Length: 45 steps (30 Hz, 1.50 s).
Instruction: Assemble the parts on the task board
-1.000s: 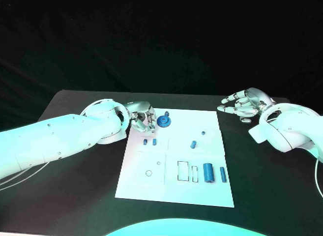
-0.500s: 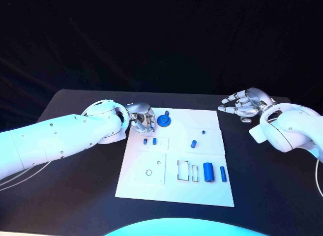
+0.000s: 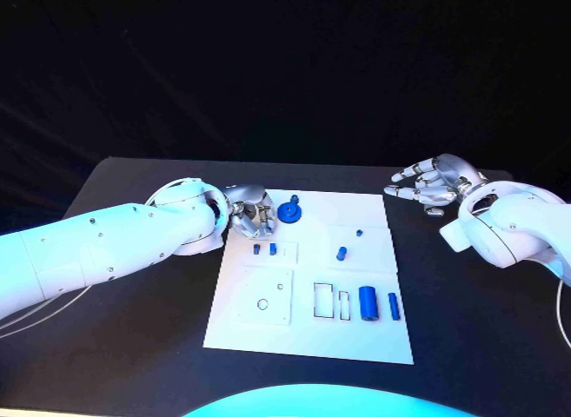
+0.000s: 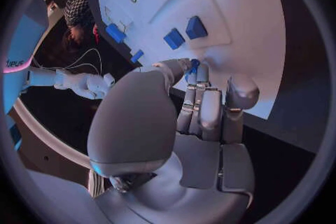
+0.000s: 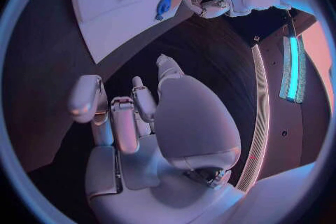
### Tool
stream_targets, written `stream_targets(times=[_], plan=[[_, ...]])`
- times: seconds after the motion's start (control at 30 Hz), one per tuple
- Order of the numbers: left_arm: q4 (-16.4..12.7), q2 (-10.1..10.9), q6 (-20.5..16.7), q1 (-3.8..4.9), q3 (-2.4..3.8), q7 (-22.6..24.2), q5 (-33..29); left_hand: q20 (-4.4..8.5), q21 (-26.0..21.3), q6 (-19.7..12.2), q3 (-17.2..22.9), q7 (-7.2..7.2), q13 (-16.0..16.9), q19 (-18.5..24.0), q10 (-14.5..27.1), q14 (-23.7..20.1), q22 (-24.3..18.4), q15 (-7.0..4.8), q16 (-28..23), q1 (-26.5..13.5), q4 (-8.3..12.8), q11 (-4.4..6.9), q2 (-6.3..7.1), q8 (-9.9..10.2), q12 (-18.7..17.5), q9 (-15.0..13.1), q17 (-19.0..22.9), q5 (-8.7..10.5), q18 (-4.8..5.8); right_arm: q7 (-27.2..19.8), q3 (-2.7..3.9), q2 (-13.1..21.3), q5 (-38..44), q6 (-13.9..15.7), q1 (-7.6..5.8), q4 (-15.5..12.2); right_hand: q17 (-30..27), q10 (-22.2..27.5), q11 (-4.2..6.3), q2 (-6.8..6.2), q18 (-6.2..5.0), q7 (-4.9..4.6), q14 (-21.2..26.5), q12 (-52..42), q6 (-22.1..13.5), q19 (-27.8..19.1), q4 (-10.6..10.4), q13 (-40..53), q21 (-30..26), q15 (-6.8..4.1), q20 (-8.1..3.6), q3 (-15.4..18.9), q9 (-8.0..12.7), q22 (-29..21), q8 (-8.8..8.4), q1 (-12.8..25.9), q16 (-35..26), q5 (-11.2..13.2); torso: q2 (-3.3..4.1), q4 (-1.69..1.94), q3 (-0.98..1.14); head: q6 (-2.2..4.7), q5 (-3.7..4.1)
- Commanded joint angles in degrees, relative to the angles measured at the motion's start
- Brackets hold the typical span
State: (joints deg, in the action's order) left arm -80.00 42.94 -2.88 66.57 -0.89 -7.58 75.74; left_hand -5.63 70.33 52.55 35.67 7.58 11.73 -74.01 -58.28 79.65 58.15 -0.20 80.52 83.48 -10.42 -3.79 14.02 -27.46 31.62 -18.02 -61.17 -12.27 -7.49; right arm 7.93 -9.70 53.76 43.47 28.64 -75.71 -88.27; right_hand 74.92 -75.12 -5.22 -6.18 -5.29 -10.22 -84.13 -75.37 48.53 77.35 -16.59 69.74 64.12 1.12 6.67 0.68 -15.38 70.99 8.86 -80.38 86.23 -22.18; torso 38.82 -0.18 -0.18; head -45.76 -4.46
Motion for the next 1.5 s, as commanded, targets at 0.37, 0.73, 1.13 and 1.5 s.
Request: stream_targets(times=[0.37,0.73,1.13,1.5], plan=[[0.78,-0.89,0.11,-0.56,-0.10,0.99,0.96,-0.04,0.09,0.27,-0.07,0.19,-0.08,-0.03,-0.24,0.06,-0.07,-0.01,-0.08,-0.34,0.46,-0.07,0.12,0.33,-0.32,0.05,0.26,0.36,0.70,-0.72,0.00,-0.01,0.44,-0.27,0.04,-0.08,4.76,0.08,0.18,0.57,-0.70,0.20,-3.36,0.21,0.40,-0.41,-0.01,-0.05,-0.19,-0.45,-0.07,-0.20,0.10,-0.05,0.31,0.22,-0.25,-0.20,0.03,-0.04,-0.02,0.04,0.11],[1.08,-1.00,-0.14,-0.84,-0.11,0.55,2.93,-0.06,0.24,0.66,0.06,0.12,-0.01,-0.09,-0.67,0.00,0.18,-0.06,-0.15,-0.10,0.85,0.03,-0.03,0.40,-0.45,0.01,0.41,0.41,0.75,-0.71,0.00,0.01,0.43,-0.32,0.04,-0.11,4.81,0.05,0.20,0.59,-0.69,0.21,-3.38,0.21,0.41,-0.39,0.00,-0.06,-0.22,-0.48,-0.09,-0.26,0.13,-0.05,0.32,0.23,-0.26,-0.24,-0.01,0.01,0.01,-0.10,0.20],[0.98,-0.84,-0.96,-0.88,-0.11,0.26,3.38,0.05,0.69,1.75,0.08,-0.12,0.40,-0.37,-1.72,0.38,0.82,-0.31,0.08,0.10,1.62,0.34,-0.19,0.28,-0.37,-0.22,-0.02,0.39,0.84,-0.74,0.00,-0.12,0.40,-0.38,0.07,-0.03,4.81,0.05,0.20,0.59,-0.69,0.21,-3.38,0.21,0.41,-0.39,0.00,-0.06,-0.22,-0.48,-0.09,-0.26,0.13,-0.05,0.32,0.23,-0.26,-0.24,0.01,-0.03,-0.01,-0.20,0.25],[0.89,-0.80,-2.09,-0.90,-0.11,0.35,2.79,0.17,0.93,2.27,0.15,-0.29,0.70,-0.55,-2.11,0.57,1.17,-0.48,0.19,0.24,2.02,0.54,-0.36,0.17,-0.26,-0.41,-0.22,0.29,0.89,-0.73,0.00,-0.07,0.39,-0.34,0.08,-0.09,4.81,0.05,0.20,0.59,-0.69,0.21,-3.38,0.21,0.41,-0.39,0.00,-0.06,-0.22,-0.48,-0.09,-0.26,0.13,-0.05,0.32,0.23,-0.26,-0.24,0.01,0.01,0.02,-0.20,0.27]])
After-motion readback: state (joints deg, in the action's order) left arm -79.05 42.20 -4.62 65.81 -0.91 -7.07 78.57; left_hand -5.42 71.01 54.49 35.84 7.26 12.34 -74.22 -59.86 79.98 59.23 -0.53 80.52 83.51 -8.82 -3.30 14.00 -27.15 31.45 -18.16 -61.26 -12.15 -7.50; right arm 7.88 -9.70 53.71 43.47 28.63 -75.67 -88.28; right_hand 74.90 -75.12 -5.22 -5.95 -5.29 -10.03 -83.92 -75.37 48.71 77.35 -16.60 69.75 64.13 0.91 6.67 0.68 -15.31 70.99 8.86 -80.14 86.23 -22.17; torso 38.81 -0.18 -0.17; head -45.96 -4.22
